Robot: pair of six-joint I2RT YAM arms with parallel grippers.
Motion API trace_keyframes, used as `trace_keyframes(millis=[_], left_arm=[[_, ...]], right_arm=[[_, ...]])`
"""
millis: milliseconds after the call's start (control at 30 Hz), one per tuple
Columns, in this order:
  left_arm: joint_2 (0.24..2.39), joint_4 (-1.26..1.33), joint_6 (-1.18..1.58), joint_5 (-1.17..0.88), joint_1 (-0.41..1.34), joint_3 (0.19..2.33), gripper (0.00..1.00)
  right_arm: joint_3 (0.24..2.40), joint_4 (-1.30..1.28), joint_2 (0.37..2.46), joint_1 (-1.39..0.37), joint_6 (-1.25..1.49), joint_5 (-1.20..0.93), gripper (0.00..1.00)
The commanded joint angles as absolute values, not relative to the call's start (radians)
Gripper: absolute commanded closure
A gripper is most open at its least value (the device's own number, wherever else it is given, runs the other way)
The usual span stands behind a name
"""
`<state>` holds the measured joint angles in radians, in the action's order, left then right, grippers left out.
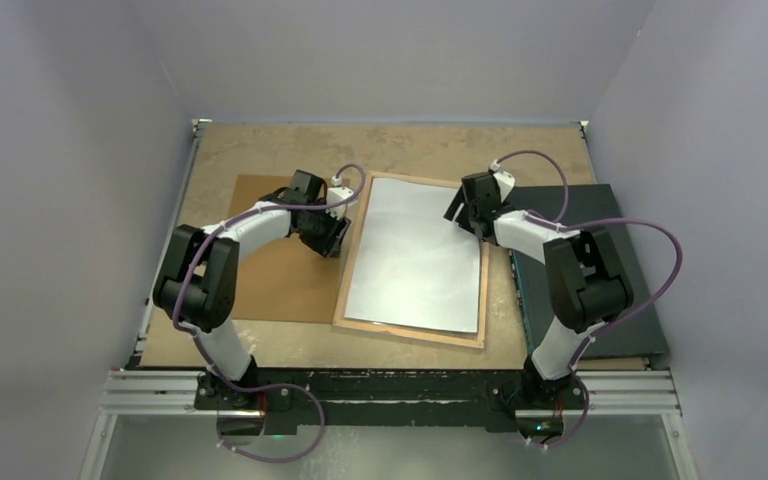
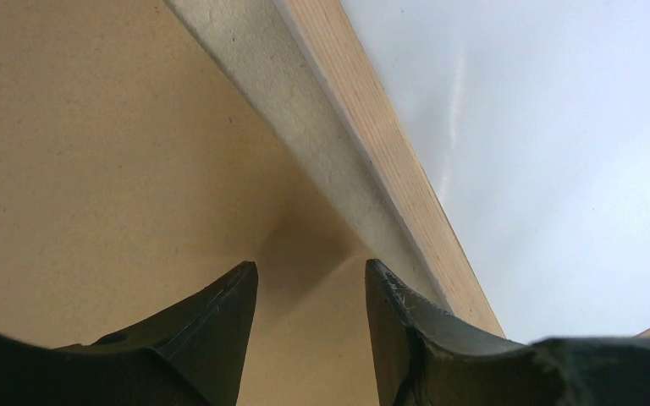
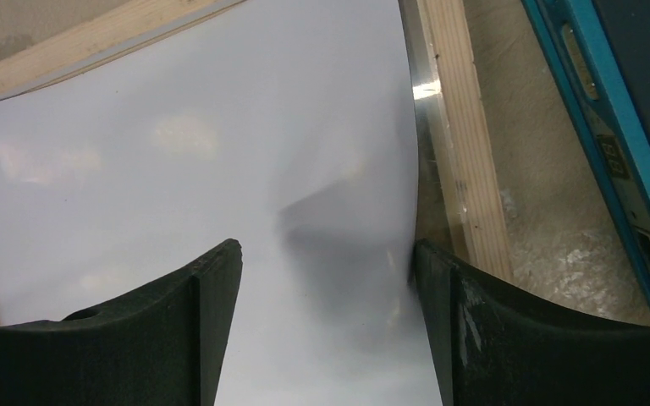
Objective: Put the photo into the frame
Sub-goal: Turn over the photo from the photo frame.
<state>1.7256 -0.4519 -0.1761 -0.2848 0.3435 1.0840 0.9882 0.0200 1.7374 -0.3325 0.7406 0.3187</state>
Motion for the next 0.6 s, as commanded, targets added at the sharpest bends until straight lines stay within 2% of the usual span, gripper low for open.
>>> trace_keyframes(millis=[0,333,567], left_arm=[[1.781,-0.384,-0.185,-0.33,0.349,1.129,0.52],[1.794,-0.39,-0.189,-0.354,0.35,1.156,0.52],[1.767,-0.407,-0.197,-0.337,0.35,1.164,0.53]], right_arm=[[0.922,-0.094,1.821,-0.328,0.786,0.205,0.23],[0.951,-0.16,1.803,-0.328,0.805,0.247,0.23],[1.007,-0.269,1.63,-0.328,0.767,0.347,0.2]])
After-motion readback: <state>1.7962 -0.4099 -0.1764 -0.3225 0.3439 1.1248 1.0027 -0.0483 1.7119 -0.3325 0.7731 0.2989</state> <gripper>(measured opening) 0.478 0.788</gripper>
